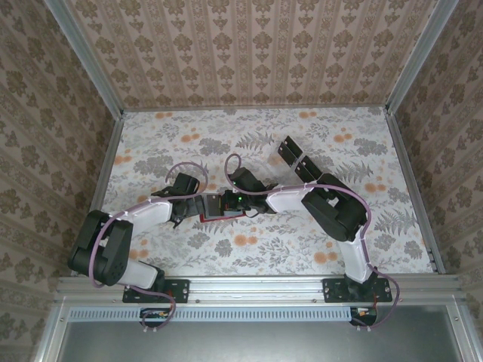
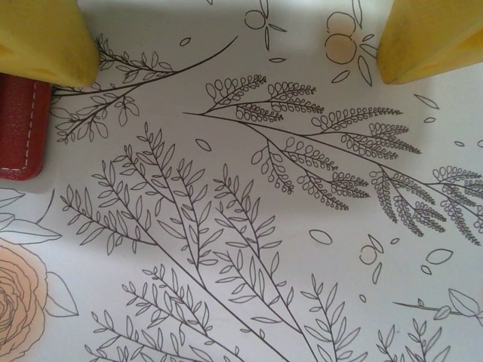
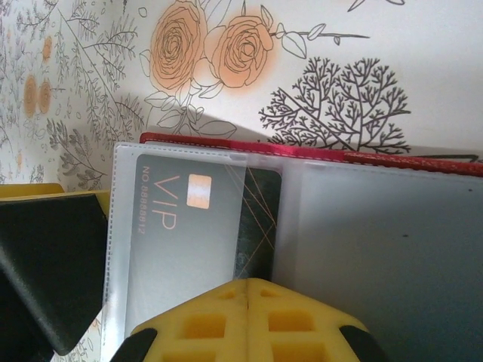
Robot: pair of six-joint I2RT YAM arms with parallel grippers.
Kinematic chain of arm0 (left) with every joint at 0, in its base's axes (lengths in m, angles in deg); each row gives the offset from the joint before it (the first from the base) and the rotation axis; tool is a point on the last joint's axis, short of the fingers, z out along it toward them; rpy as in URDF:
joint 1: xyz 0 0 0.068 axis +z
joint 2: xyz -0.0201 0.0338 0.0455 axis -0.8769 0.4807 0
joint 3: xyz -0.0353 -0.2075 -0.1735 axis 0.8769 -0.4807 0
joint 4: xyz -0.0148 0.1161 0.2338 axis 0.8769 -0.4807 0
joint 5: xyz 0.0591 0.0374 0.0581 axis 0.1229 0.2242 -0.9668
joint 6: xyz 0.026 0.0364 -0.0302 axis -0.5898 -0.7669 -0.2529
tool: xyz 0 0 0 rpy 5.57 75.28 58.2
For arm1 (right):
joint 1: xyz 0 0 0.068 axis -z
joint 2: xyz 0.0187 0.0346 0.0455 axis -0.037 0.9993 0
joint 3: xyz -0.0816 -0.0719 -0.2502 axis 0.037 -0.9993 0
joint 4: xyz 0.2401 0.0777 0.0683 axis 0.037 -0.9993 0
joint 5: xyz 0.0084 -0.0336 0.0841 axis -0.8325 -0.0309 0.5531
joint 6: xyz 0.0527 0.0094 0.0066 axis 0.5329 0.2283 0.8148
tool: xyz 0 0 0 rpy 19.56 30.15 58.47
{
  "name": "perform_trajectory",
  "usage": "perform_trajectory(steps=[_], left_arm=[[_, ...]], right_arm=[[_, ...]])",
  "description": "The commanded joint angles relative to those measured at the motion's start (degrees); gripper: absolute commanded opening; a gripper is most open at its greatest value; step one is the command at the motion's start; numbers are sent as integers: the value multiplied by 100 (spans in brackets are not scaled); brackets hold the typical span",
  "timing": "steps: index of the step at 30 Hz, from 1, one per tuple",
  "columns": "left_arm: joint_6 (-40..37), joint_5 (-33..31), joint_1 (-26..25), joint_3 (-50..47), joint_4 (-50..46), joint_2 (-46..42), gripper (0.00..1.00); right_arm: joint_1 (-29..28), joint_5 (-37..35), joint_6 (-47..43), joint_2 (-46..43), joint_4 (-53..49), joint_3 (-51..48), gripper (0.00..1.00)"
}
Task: Put the credit cards into the card holder
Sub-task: Insert the credit card into the card slot.
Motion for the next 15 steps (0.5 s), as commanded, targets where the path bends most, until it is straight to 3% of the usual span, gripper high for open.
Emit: perform_trajectory(steps=[1,7,15], left_arm=[[-32,-50,3,-88,-138,-28,100],[-90,-371,73,30,-422,-392,100],[-416,-374,249,422,-516,-127,100]], right_arm=[[-58,216,145,169,99,146,2],[-45,235,203,-11,212,45,2],[82,55,120,-327,120,-159,3]])
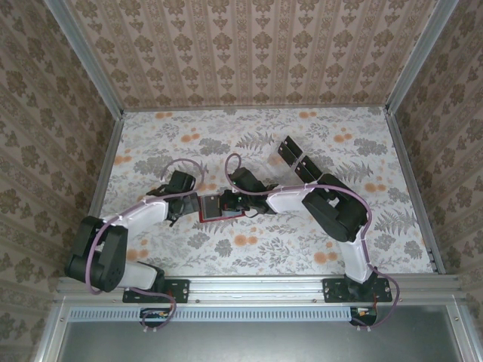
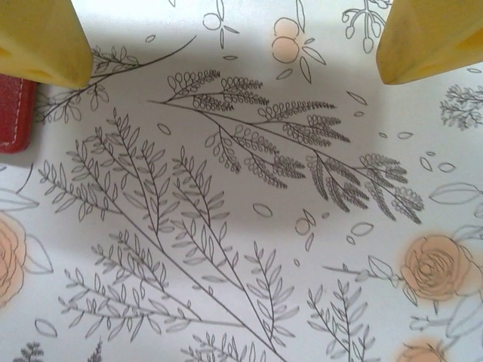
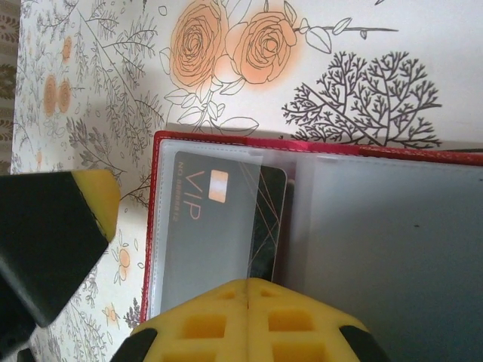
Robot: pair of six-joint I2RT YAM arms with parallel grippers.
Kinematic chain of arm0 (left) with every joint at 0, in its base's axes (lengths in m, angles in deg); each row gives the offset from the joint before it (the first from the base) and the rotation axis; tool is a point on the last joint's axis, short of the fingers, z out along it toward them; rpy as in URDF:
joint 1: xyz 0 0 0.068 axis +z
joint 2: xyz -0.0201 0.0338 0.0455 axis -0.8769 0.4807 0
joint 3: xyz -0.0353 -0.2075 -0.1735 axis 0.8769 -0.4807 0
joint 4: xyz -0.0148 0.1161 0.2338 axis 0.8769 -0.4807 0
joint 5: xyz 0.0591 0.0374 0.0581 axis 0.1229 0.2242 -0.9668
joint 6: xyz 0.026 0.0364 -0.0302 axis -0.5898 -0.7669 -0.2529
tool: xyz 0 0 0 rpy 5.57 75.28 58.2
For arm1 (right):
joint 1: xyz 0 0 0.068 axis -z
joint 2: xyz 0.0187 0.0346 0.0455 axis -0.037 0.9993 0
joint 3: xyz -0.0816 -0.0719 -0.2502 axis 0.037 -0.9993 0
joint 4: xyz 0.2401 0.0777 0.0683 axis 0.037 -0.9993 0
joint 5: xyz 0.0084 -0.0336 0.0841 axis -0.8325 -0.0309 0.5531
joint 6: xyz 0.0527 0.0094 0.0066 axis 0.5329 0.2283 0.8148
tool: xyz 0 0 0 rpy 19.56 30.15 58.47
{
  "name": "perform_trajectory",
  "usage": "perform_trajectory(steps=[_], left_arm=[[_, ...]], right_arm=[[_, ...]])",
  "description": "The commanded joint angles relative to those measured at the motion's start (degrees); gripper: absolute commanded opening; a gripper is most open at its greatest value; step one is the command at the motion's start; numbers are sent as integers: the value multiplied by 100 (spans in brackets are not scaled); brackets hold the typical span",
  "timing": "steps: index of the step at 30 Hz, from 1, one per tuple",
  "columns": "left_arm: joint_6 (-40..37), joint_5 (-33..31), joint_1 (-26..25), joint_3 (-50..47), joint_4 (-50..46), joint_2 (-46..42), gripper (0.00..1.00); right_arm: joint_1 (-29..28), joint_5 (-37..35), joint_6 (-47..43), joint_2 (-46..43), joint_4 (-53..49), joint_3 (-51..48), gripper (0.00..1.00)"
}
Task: Put the credit cards into the card holder
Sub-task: Insert the credit card into the card slot.
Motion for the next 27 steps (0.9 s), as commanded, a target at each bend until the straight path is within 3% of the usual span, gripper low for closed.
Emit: perform_trajectory(steps=[1,27], left_arm=[[-279,-110,61,274,-168,157,100],[-296,92,72,236,-24,640,100]], right_arm=[[77,-62,16,-236,20,-127,3],[49,147,-3,292,-52,246,2]])
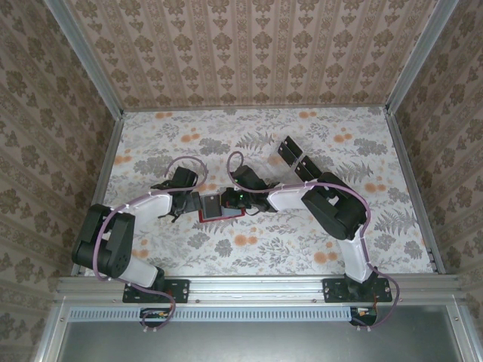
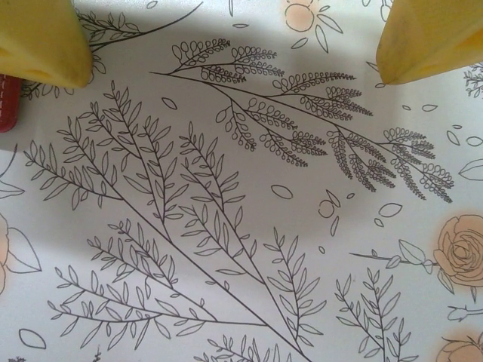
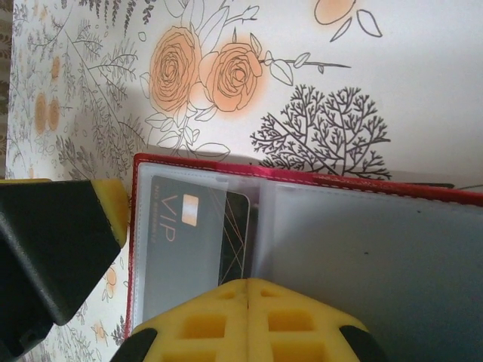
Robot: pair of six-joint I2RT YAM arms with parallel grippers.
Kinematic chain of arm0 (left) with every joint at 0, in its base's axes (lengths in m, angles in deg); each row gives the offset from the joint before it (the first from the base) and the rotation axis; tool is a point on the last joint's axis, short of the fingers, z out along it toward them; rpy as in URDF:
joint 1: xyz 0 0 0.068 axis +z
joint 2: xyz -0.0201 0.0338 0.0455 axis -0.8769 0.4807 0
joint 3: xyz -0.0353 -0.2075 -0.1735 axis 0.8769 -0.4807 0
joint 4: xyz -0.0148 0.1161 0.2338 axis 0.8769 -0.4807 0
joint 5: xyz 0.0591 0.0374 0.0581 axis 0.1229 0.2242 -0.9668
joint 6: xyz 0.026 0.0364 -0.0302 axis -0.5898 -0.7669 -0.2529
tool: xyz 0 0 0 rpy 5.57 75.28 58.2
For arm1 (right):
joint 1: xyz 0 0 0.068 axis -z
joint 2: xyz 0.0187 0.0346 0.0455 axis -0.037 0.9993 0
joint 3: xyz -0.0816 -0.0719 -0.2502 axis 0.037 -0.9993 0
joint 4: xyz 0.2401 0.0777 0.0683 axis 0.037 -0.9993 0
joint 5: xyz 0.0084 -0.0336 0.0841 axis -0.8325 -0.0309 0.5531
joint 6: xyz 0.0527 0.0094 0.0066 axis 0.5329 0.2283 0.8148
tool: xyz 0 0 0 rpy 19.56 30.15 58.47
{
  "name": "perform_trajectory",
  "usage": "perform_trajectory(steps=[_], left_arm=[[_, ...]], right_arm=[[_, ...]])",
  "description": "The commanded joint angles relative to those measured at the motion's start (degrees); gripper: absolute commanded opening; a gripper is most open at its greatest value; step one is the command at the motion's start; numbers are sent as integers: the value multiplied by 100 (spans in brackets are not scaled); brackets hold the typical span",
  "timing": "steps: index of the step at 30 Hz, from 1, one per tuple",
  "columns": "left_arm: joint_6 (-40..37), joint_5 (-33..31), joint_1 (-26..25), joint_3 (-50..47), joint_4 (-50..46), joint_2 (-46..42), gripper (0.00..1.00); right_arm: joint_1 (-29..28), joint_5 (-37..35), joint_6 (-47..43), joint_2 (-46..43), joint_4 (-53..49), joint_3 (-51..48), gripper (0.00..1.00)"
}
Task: Put the credit cards into the card holder
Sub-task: Insert the credit card into the card slot.
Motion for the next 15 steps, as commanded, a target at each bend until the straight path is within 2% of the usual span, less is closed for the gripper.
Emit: perform_trajectory(steps=[1,15], left_arm=[[-113,48,36,-37,3,82,100],[-78,86,35,-96,46,99,100]], right_arm=[[-61,147,0,173,-105,191,2],[-145,246,17,277,-133,405,2]])
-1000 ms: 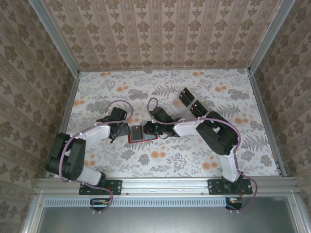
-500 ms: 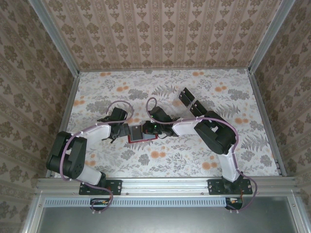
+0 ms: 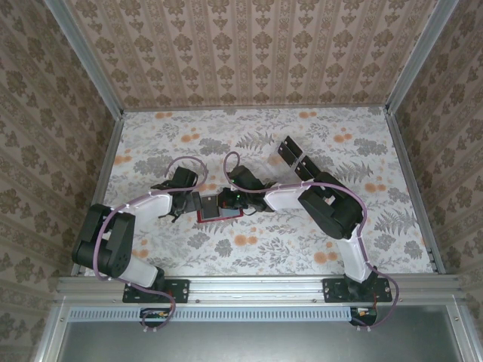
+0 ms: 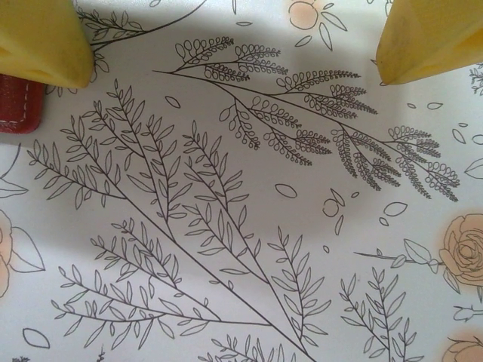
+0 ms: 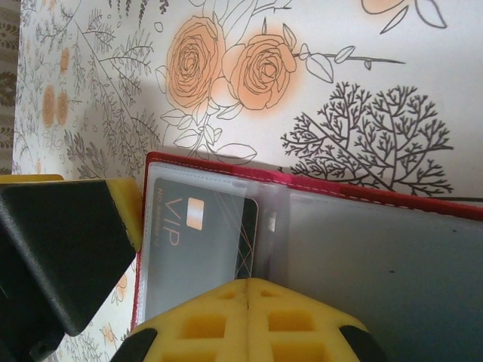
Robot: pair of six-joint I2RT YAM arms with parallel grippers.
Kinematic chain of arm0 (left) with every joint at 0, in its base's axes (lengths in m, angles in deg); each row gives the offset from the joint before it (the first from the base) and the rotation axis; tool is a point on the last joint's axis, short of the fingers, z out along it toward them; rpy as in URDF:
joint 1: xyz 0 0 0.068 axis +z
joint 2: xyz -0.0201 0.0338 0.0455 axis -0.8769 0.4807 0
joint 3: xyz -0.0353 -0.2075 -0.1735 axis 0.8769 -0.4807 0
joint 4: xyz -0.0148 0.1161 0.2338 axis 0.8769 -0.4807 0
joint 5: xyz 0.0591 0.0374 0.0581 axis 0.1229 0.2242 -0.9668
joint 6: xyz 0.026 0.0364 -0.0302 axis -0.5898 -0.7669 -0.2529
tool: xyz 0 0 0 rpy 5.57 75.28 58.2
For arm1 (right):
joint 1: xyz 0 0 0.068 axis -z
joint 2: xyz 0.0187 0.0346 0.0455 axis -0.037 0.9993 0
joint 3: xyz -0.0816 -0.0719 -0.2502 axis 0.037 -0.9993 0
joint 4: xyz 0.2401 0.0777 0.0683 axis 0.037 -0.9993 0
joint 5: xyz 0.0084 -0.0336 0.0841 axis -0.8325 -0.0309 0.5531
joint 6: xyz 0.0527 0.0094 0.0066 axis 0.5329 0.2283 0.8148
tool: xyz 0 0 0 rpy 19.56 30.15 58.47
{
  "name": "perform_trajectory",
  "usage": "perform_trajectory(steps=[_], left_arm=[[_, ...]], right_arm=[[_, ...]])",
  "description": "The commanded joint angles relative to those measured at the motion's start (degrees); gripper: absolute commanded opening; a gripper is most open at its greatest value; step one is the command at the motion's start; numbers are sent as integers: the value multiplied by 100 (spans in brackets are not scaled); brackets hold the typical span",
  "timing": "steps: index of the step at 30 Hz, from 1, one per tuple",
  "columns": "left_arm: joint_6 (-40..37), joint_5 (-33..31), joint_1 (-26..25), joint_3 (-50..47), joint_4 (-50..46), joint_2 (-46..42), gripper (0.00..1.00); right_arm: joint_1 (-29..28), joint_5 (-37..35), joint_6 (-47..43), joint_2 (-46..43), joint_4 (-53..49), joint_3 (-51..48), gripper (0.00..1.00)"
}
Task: Put the credit cards into the card holder
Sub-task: Insert the credit card into the card slot, then close the card holder at the center of the table.
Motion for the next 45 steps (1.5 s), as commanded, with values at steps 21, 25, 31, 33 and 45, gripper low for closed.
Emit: perform_trajectory(steps=[21,25,31,33,45], left_arm=[[-148,112,311,8,-284,-712,100],[-215,379,391,-79,-179,-1038,100],[-312,1637,448,-406,696,-1424,100],[-189,2118,457,-514,1075,-1369,100],[355,3191,451,-1011,2335,-945,100]], right_arm=[[-43,83,-281,-1129,-485,72,41],[57,-323,-513,-1519,-912,-105,49],[130,-1683,-1194,-1760,-2280,-113,65],[124,-2025,-1380,-1635,-2569,-32,66],[103,-2048,-1424,-992,-2439,-39,47]])
